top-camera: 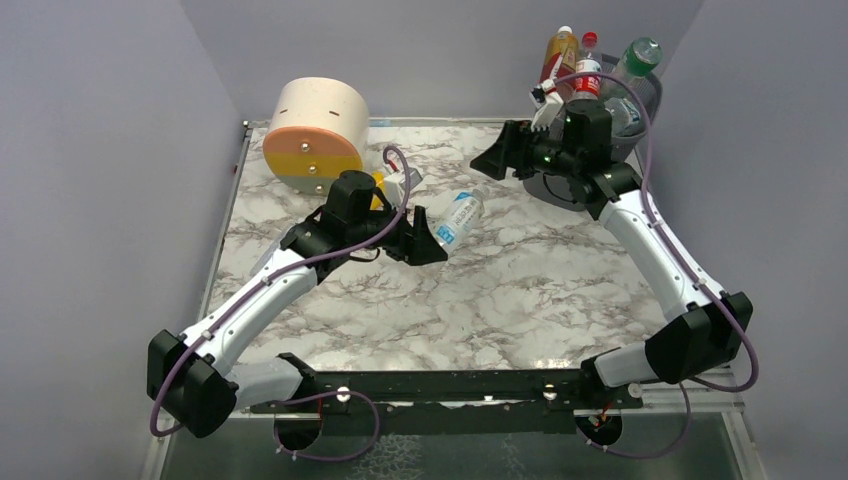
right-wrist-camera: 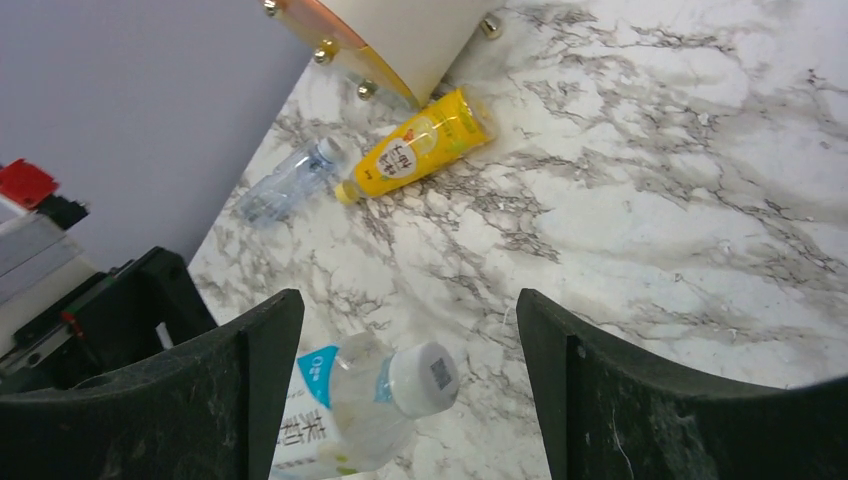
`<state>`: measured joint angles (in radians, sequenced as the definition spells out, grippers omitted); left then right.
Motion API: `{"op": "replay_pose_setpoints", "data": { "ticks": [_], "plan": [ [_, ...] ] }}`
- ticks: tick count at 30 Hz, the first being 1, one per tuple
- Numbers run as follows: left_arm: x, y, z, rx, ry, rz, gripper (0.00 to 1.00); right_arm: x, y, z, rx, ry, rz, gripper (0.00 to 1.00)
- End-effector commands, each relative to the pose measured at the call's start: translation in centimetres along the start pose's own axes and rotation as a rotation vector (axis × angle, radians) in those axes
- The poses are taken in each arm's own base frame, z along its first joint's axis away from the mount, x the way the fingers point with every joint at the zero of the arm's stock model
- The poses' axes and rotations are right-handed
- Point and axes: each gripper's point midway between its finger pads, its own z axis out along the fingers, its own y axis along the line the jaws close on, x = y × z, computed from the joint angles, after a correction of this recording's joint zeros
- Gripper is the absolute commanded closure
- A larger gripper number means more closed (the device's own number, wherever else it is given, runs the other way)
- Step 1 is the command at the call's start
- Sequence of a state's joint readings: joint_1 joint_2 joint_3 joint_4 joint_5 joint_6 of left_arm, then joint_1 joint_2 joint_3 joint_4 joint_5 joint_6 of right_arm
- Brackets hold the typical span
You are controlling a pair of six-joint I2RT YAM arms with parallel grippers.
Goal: Put the plastic bottles in the bin
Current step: Pick up the plastic bottle at the center of the board, then place the plastic bottle at the center of the board.
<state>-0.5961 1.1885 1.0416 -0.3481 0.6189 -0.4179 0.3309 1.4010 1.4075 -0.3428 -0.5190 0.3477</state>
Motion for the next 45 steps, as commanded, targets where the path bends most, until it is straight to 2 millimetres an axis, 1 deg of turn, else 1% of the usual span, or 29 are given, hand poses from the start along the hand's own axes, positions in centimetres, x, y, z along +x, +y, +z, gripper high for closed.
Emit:
{"op": "replay_pose_setpoints", "data": {
  "ticks": [1,2,5,7,10,13,15,18,21,25,27,30,34,36,38,40,41,42,44,45],
  "plan": [
    [0.4,-0.4,-0.5,0.021,-0.008,0.021,0.41,-0.5,-1.2,2.0,0.049,-0.01,-0.071,0.19],
    [0.4,-0.2,-0.4,0.016,-0.013,0.022,0.41,0.3,-1.5,2.7,0.052,0.013,-0.07,0.19],
    [0.1,0.2,0.0,0.01,-0.028,0.029,0.4,2.6,-1.7,3.9,0.055,0.063,-0.076,0.21],
    [-0.1,0.3,0.5,0.018,-0.031,0.024,0.4,4.5,-1.6,4.5,0.061,0.097,-0.078,0.23],
    [-0.7,0.5,1.4,0.029,-0.035,0.015,0.4,7.5,-1.7,4.6,0.081,0.142,-0.074,0.24],
    [-1.2,1.5,2.3,0.012,-0.037,0.009,0.4,10.4,-2.3,4.1,0.123,0.179,-0.058,0.27],
    [-1.3,2.6,3.0,-0.01,-0.037,-0.002,0.4,12.5,-3.3,3.3,0.165,0.207,-0.039,0.28],
    [-1.0,4.5,4.3,-0.032,-0.037,-0.023,0.4,14.7,-4.8,2.2,0.229,0.231,-0.026,0.28],
    [-0.1,6.3,5.9,-0.034,-0.033,-0.039,0.4,16.5,-5.9,1.2,0.279,0.256,-0.024,0.28],
    [2.1,8.8,8.1,-0.044,0.009,-0.065,0.39,18.5,-6.8,0.6,0.306,0.294,-0.01,0.28],
    [3.1,10.0,9.2,-0.048,0.029,-0.089,0.38,19.2,-7.0,0.4,0.31,0.306,-0.002,0.28],
    [3.8,11.2,10.5,-0.046,0.042,-0.103,0.36,20.2,-7.3,0.0,0.312,0.319,0.004,0.28],
    [4.2,12.0,11.6,-0.027,0.039,-0.084,0.29,20.8,-7.4,-0.4,0.316,0.326,0.009,0.28],
    [4.7,12.8,12.2,-0.034,0.055,-0.083,0.26,21.0,-7.4,-0.5,0.316,0.329,0.01,0.28],
    [4.9,13.2,12.6,-0.036,0.065,-0.074,0.22,21.2,-7.5,-0.5,0.32,0.331,0.007,0.28],
    [5.0,13.5,12.8,-0.044,0.077,-0.071,0.17,20.8,-7.7,-0.5,0.332,0.322,-0.001,0.28],
    [5.2,13.9,12.8,-0.061,0.088,-0.074,0.05,20.3,-7.7,-0.5,0.336,0.31,-0.008,0.28],
    [5.2,14.0,12.7,-0.076,0.091,-0.074,0.01,19.7,-7.7,-0.3,0.338,0.297,-0.018,0.28],
    [5.1,14.4,12.4,-0.112,0.087,-0.084,0.01,18.8,-7.6,0.2,0.338,0.276,-0.03,0.27],
    [4.7,14.4,12.1,-0.135,0.074,-0.086,0.01,18.4,-7.5,0.6,0.33,0.278,-0.036,0.27]
  ]
}}
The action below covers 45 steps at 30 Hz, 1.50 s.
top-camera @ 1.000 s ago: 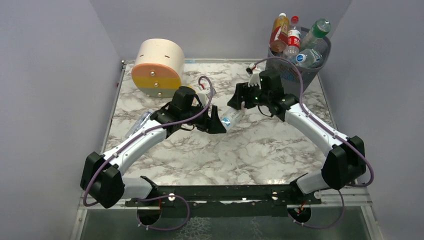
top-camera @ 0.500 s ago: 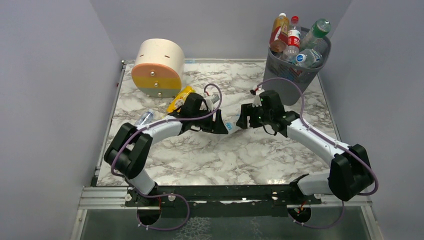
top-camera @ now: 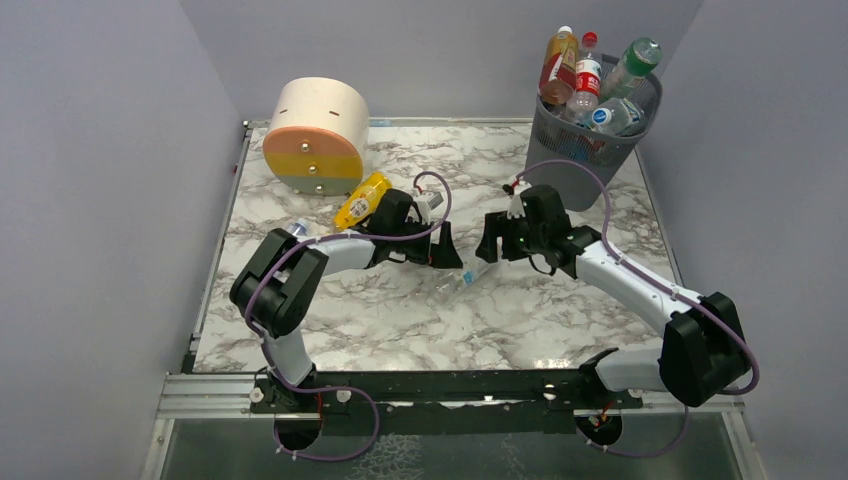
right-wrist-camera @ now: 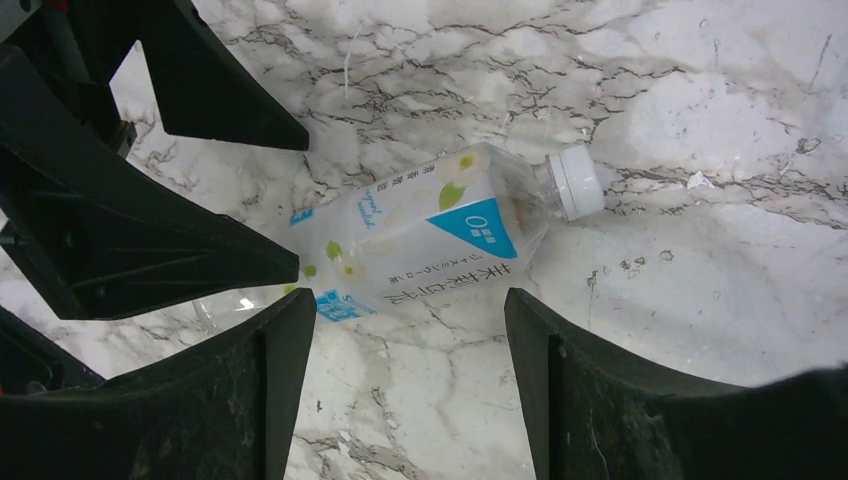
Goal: Put the plastic bottles in the bin
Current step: Place the plastic bottle at the center of the board, then pick up the plastic bottle at the center of the board.
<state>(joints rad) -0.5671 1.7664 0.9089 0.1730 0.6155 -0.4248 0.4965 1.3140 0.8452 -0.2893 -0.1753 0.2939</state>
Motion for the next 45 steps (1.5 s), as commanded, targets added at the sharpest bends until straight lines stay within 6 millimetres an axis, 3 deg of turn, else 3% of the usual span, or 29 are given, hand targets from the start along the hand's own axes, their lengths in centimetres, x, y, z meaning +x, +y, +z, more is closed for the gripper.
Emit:
{"op": "replay_pose_setpoints", "data": {
  "ticks": [1,6,11,19,25,31,37,40,45],
  "plan": [
    [-2.2,0.1,-0.8,-0.077,-0.065,0.033,0.01,-3.4,0.8,-0.2,0.004,-0.059,-0.043,0.27],
    [-4.1,-0.1,-3.7,-0.196,-0.14,0.039,0.01,-4.3,1.8,0.4,-0.046,-0.056,-0.067,0.27],
    [-5.9,-1.2,-6.6,-0.264,-0.187,0.054,0.01,-3.3,3.3,0.5,-0.114,-0.02,-0.083,0.27],
    [-7.4,-4.1,-11.2,-0.295,-0.239,0.065,0.01,-1.7,6.2,1.1,-0.092,0.038,-0.293,0.2],
    [-7.9,-6.1,-15.0,-0.291,-0.291,0.096,0.01,-0.1,5.9,0.0,0.036,0.124,-0.45,0.17],
    [-7.9,-5.3,-17.7,-0.301,-0.367,0.053,0.01,1.2,5.0,-1.3,0.04,0.177,-0.603,0.17],
    [-8.4,-5.7,-20.0,-0.294,-0.443,0.025,0.01,1.5,5.6,0.1,-0.012,0.194,-0.736,0.16],
    [-8.4,-5.9,-20.9,-0.303,-0.458,0.029,0.01,2.5,7.0,1.4,-0.043,0.237,-0.83,0.16],
    [-8.2,-6.1,-22.5,-0.324,-0.483,0.036,0.01,4.9,7.7,3.0,-0.047,0.318,-0.99,0.15]
  ]
}}
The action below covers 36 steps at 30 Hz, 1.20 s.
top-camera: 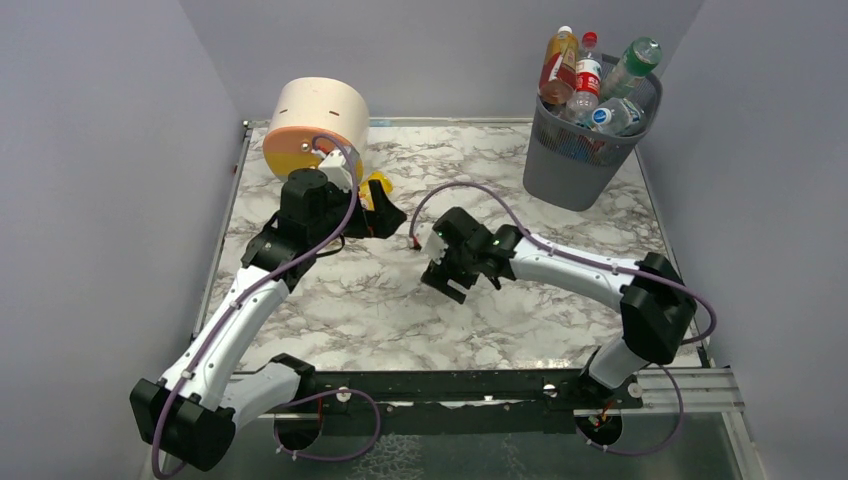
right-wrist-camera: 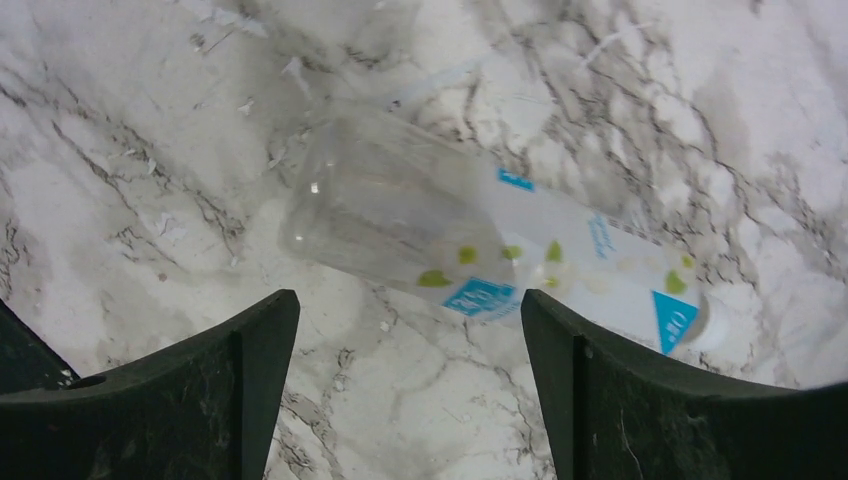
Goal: Put the plastic bottles in the bin
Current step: Pick up the plastic bottle at the center of the board.
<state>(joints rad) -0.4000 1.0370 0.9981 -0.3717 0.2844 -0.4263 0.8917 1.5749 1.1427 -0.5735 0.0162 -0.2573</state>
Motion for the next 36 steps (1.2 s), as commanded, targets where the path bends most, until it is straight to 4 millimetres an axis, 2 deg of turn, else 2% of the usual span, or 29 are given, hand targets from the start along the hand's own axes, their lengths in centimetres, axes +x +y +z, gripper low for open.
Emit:
{"op": "replay_pose_setpoints", "data": {
  "ticks": [1,4,7,11,15,21,29,33,36],
  "plan": [
    [-0.6,0.2,-1.9,-0.021,-0.031,0.001,0.01,0.3,0.7,1.0,0.009,0.05,-0.178,0.15],
    [-0.6,0.6,-2.3,-0.031,-0.03,0.005,0.01,0.3,1.0,1.7,-0.003,0.04,-0.238,0.13],
    [-0.5,0.8,-2.3,-0.031,-0.026,0.003,0.01,0.7,0.1,2.6,0.039,0.076,-0.279,0.13],
    [-0.8,0.8,-2.4,-0.028,-0.031,0.003,0.01,-0.5,-0.8,3.8,0.079,0.054,-0.318,0.11],
    [-1.0,0.8,-2.6,-0.023,-0.034,0.004,0.01,-0.7,-1.3,5.4,0.095,0.072,-0.357,0.1],
    [-1.2,0.9,-3.0,-0.028,-0.039,0.007,0.01,-3.4,-1.7,6.4,0.114,0.005,-0.385,0.08],
    [-1.5,1.0,-3.5,-0.031,-0.043,0.011,0.01,-5.0,-2.1,8.2,0.114,-0.015,-0.4,0.04],
    [-1.5,1.0,-3.6,-0.032,-0.04,0.014,0.01,-4.4,-2.6,9.0,0.086,0.04,-0.361,0.08],
    [-1.5,1.1,-3.7,-0.031,-0.038,0.016,0.01,-4.4,-2.7,8.8,0.048,0.044,-0.303,0.14]
  ]
}}
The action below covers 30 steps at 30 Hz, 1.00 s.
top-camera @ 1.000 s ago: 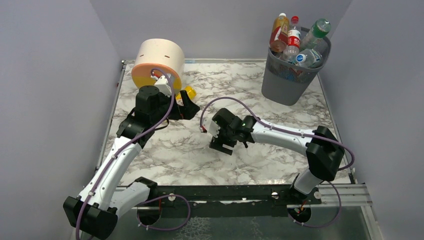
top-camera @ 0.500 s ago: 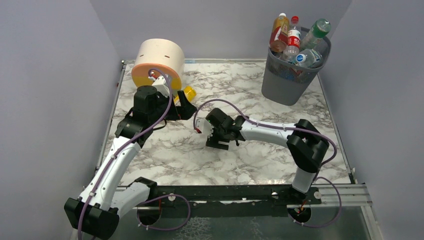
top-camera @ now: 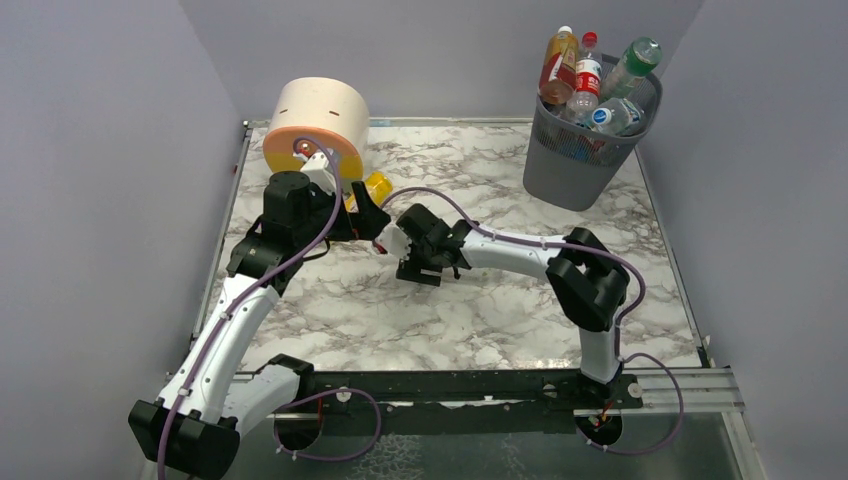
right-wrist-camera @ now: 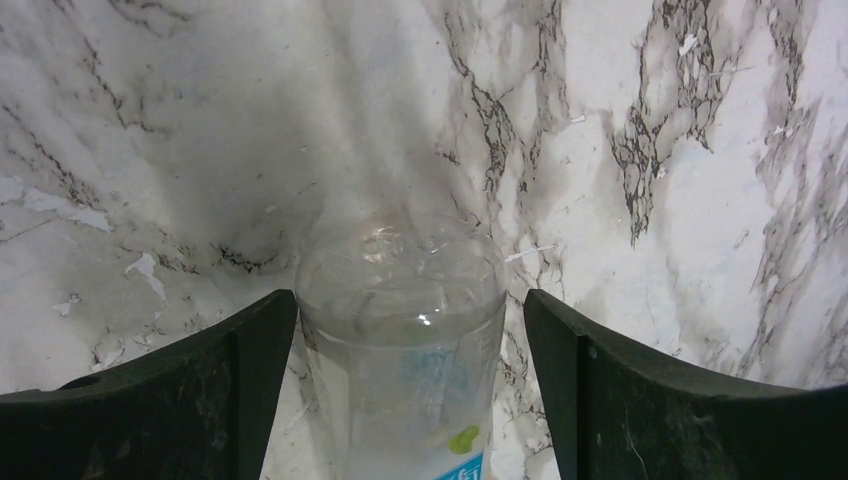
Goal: Put the plastic bottles in the bin
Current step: Pick up the plastic bottle at the center of the board.
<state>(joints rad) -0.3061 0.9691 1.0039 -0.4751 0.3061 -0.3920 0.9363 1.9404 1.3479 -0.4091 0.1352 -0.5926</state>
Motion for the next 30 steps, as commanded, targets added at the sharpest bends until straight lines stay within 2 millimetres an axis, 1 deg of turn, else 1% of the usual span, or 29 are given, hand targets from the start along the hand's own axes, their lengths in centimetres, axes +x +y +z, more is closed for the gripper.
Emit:
{"op": "replay_pose_setpoints", "data": {
  "ticks": [1,2,5,9,12,15,18,21,24,27,30],
  "plan": [
    [-1.1,-0.9,-1.1,0.033,-0.027,0.028,0.01,0.1,-0.5,-0.2,-0.049,0.007,0.081,0.17],
    [-1.1,-0.9,-1.1,0.033,-0.026,0.028,0.01,0.2,-0.5,-0.4,-0.051,0.01,0.09,0.21],
    [-1.1,-0.9,-1.0,0.036,-0.021,0.024,0.01,0.4,-0.8,-1.0,-0.049,0.022,0.123,0.28],
    [-1.3,-0.9,-0.9,0.04,-0.022,0.025,0.01,0.8,-1.1,-1.9,-0.05,0.031,0.176,0.31],
    [-1.4,-1.0,-0.9,0.042,-0.023,0.028,0.01,0.8,-1.8,-2.8,-0.043,0.034,0.238,0.34],
    [-1.7,-1.1,-1.0,0.044,-0.029,0.025,0.01,0.6,-3.2,-4.1,-0.02,0.029,0.324,0.38],
    [-2.2,-1.3,-1.2,0.047,-0.04,0.026,0.01,-0.1,-5.8,-6.2,0.028,-0.016,0.426,0.4],
    [-2.5,-1.5,-1.2,0.056,-0.04,0.028,0.01,-1.3,-9.6,-9.8,0.103,-0.104,0.543,0.44],
    [-2.7,-1.5,-1.0,0.06,-0.037,0.03,0.01,-2.5,-13.8,-14.3,0.2,-0.214,0.637,0.45],
    [-3.0,-1.5,-0.9,0.062,-0.036,0.031,0.01,-3.3,-18.0,-19.6,0.343,-0.315,0.696,0.45],
    [-3.0,-1.4,-0.8,0.062,-0.033,0.03,0.01,-4.1,-21.5,-25.5,0.475,-0.434,0.744,0.45]
  ]
}}
